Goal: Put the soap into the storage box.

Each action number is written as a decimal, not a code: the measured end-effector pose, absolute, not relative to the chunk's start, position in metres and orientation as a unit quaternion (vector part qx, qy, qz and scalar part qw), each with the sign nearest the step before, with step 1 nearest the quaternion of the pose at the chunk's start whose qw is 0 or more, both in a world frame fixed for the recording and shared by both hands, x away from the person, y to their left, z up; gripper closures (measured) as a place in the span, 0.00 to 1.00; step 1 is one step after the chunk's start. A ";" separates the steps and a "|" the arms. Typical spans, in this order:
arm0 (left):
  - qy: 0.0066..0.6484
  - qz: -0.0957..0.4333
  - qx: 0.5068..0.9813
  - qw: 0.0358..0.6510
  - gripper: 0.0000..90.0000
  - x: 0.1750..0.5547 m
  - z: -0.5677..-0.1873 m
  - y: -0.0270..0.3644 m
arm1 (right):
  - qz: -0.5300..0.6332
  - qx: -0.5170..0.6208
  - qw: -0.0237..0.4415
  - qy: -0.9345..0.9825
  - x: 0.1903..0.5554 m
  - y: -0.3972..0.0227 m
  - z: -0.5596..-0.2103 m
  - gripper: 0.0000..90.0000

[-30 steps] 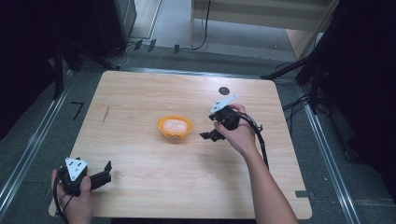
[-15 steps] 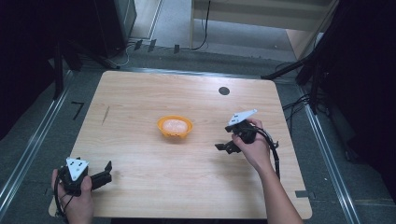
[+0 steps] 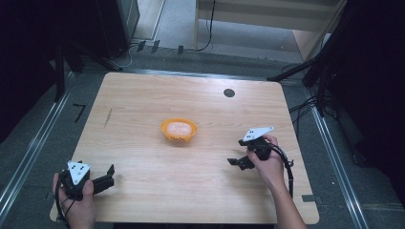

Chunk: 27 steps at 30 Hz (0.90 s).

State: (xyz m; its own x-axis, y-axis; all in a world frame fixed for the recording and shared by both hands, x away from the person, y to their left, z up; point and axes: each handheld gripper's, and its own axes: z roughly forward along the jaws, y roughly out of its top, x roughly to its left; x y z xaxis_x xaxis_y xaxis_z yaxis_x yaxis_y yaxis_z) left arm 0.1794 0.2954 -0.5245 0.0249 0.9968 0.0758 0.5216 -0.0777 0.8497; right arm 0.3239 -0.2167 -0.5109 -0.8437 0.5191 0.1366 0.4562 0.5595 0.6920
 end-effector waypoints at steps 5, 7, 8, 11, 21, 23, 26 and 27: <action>0.595 0.365 0.638 0.326 0.00 0.179 -0.524 0.295 | 0.382 0.286 0.047 0.877 0.312 -0.227 -0.518 0.11; 0.595 0.366 0.638 0.325 0.00 0.179 -0.524 0.295 | 0.383 0.288 0.049 0.876 0.307 -0.231 -0.521 0.10; 0.595 0.366 0.638 0.324 0.00 0.179 -0.524 0.295 | 0.385 0.289 0.050 0.875 0.304 -0.233 -0.523 0.10; 0.594 0.367 0.638 0.324 0.00 0.179 -0.524 0.295 | 0.389 0.296 0.058 0.870 0.297 -0.240 -0.525 0.10; 0.594 0.368 0.637 0.325 0.00 0.179 -0.525 0.295 | 0.402 0.327 0.075 0.852 0.274 -0.268 -0.533 0.10; 0.594 0.368 0.637 0.324 0.00 0.179 -0.524 0.295 | 0.402 0.327 0.076 0.852 0.272 -0.270 -0.534 0.10; 0.594 0.369 0.637 0.324 0.00 0.179 -0.524 0.295 | 0.400 0.331 0.079 0.851 0.267 -0.276 -0.537 0.10; 0.594 0.370 0.637 0.323 0.00 0.179 -0.524 0.295 | 0.400 0.335 0.078 0.850 0.265 -0.278 -0.537 0.10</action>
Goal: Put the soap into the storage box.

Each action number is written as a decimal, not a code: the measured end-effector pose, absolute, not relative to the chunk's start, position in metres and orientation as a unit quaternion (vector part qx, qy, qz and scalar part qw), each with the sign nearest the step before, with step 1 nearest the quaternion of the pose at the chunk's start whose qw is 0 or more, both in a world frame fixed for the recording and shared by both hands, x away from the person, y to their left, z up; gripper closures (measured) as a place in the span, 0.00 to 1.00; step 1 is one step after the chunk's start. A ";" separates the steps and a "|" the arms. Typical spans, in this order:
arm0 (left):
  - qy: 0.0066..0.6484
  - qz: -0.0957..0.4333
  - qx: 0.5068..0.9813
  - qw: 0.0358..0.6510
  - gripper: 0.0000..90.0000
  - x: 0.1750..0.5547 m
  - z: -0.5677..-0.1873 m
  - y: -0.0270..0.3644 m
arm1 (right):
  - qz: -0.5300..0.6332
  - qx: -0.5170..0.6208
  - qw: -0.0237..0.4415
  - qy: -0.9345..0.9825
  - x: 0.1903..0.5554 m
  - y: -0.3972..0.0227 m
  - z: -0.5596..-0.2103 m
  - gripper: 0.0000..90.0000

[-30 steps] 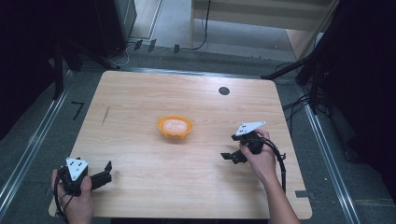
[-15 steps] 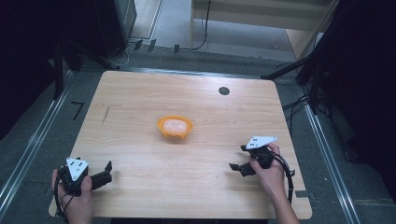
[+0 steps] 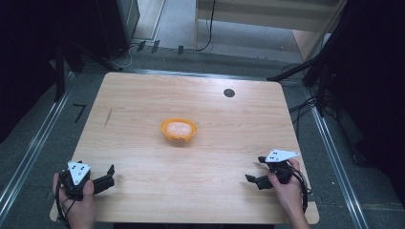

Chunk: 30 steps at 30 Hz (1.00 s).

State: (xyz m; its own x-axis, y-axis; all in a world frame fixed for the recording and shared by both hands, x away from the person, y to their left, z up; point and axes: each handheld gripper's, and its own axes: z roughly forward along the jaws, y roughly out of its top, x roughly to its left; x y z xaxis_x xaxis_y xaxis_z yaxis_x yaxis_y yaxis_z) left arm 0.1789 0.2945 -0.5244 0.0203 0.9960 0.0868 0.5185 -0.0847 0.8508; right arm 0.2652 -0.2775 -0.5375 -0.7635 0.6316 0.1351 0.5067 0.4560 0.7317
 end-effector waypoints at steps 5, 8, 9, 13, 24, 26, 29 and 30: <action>0.594 0.370 0.637 0.322 0.00 0.179 -0.524 0.294 | 0.404 0.346 0.078 0.843 0.258 -0.287 -0.541 0.10; 0.594 0.371 0.637 0.322 0.00 0.179 -0.524 0.294 | 0.403 0.351 0.080 0.841 0.254 -0.292 -0.544 0.10; 0.594 0.371 0.637 0.322 0.00 0.179 -0.524 0.294 | 0.403 0.353 0.081 0.841 0.253 -0.293 -0.545 0.10; 0.593 0.371 0.638 0.321 0.00 0.179 -0.524 0.294 | 0.407 0.360 0.086 0.835 0.248 -0.300 -0.546 0.10; 0.593 0.375 0.637 0.320 0.00 0.178 -0.524 0.294 | 0.417 0.384 0.097 0.818 0.235 -0.325 -0.549 0.15; 0.592 0.375 0.638 0.320 0.00 0.178 -0.524 0.293 | 0.414 0.391 0.100 0.816 0.232 -0.328 -0.550 0.14; 0.591 0.376 0.638 0.320 0.00 0.178 -0.524 0.293 | 0.418 0.390 0.101 0.814 0.228 -0.332 -0.550 0.14; 0.591 0.376 0.638 0.319 0.00 0.178 -0.524 0.293 | 0.420 0.390 0.103 0.813 0.227 -0.332 -0.550 0.14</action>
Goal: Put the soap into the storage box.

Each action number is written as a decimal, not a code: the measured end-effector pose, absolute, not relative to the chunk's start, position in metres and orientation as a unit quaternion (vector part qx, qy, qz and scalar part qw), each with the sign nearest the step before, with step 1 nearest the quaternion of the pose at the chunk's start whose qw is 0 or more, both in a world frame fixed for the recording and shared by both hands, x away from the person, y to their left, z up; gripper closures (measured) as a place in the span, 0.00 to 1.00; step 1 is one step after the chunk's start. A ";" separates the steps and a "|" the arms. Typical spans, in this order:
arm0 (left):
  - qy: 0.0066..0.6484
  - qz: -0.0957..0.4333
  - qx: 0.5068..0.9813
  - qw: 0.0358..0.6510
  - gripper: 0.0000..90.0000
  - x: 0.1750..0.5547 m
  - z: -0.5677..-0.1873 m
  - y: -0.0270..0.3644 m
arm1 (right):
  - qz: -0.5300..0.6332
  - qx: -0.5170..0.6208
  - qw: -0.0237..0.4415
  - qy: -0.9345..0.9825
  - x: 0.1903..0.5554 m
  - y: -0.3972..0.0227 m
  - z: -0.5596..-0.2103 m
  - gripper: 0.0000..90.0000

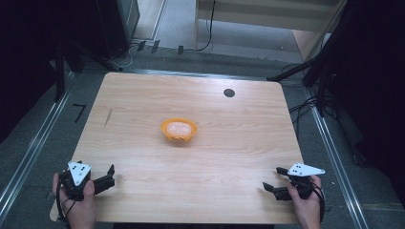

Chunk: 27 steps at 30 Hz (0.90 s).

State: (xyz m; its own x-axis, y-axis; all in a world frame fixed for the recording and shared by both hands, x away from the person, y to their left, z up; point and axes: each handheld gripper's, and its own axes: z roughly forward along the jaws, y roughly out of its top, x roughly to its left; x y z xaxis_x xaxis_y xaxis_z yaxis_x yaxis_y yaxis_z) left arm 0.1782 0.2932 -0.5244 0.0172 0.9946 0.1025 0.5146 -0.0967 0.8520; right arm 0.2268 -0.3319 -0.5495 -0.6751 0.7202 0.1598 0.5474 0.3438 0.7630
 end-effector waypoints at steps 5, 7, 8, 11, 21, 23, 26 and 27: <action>0.591 0.377 0.637 0.319 0.00 0.178 -0.524 0.293 | 0.419 0.396 0.108 0.810 0.221 -0.340 -0.551 0.14; 0.591 0.378 0.637 0.319 0.00 0.178 -0.525 0.293 | 0.420 0.400 0.112 0.807 0.217 -0.344 -0.551 0.14; 0.591 0.378 0.637 0.319 0.00 0.178 -0.525 0.293 | 0.421 0.401 0.114 0.805 0.216 -0.346 -0.551 0.14; 0.589 0.381 0.638 0.317 0.00 0.178 -0.525 0.292 | 0.422 0.406 0.121 0.801 0.211 -0.352 -0.552 0.14; 0.589 0.377 0.646 0.306 0.00 0.180 -0.525 0.290 | 0.443 0.407 0.153 0.784 0.198 -0.360 -0.552 0.10; 0.588 0.379 0.648 0.302 0.00 0.181 -0.525 0.289 | 0.449 0.408 0.157 0.779 0.198 -0.361 -0.552 0.10; 0.586 0.380 0.652 0.296 0.00 0.181 -0.525 0.288 | 0.461 0.414 0.151 0.770 0.199 -0.365 -0.552 0.10; 0.586 0.379 0.653 0.295 0.00 0.182 -0.525 0.288 | 0.463 0.413 0.150 0.770 0.199 -0.365 -0.552 0.10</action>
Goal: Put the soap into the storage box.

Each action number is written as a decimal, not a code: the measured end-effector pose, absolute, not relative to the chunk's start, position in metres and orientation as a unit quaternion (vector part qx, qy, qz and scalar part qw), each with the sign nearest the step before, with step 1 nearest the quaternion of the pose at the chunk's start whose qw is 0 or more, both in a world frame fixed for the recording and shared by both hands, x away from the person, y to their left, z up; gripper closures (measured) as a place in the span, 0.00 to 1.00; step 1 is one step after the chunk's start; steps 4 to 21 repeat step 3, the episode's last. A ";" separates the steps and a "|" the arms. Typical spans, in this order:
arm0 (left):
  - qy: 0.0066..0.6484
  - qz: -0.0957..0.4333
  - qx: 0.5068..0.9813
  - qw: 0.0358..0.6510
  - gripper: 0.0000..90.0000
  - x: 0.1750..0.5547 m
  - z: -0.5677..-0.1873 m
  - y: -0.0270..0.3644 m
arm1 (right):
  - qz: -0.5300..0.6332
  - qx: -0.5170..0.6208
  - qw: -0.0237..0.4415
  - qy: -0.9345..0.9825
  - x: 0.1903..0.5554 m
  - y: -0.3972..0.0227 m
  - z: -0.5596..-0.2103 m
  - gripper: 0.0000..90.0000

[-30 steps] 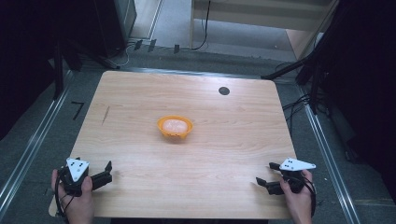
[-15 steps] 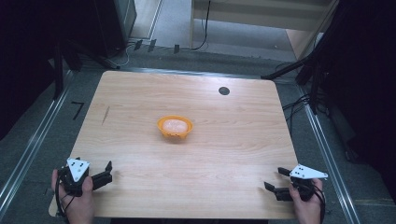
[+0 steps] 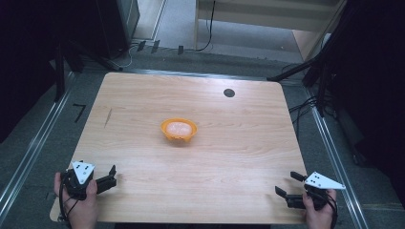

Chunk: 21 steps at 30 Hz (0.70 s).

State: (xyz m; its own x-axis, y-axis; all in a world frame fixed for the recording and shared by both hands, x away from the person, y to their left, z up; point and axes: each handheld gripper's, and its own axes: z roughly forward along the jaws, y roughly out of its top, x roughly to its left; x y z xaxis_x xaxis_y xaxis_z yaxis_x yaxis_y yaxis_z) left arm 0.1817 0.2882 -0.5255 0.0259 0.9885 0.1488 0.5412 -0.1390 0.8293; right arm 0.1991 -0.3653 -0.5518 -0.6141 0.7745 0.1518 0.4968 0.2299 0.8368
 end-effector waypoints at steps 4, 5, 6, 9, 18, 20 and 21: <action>0.586 0.380 0.653 0.292 0.00 0.181 -0.526 0.288 | 0.460 0.410 0.148 0.773 0.199 -0.364 -0.552 0.10; 0.586 0.380 0.653 0.292 0.00 0.181 -0.526 0.288 | 0.460 0.410 0.148 0.773 0.199 -0.364 -0.552 0.10; 0.586 0.380 0.653 0.292 0.00 0.181 -0.526 0.288 | 0.460 0.410 0.148 0.773 0.199 -0.364 -0.552 0.10; 0.586 0.380 0.653 0.292 0.00 0.181 -0.526 0.288 | 0.460 0.410 0.148 0.773 0.199 -0.364 -0.552 0.10; 0.586 0.380 0.653 0.292 0.00 0.181 -0.526 0.288 | 0.460 0.410 0.148 0.773 0.199 -0.364 -0.552 0.10; 0.586 0.380 0.653 0.292 0.00 0.181 -0.526 0.288 | 0.460 0.410 0.148 0.773 0.199 -0.364 -0.552 0.10; 0.586 0.380 0.653 0.292 0.00 0.181 -0.526 0.288 | 0.460 0.410 0.148 0.773 0.199 -0.364 -0.552 0.10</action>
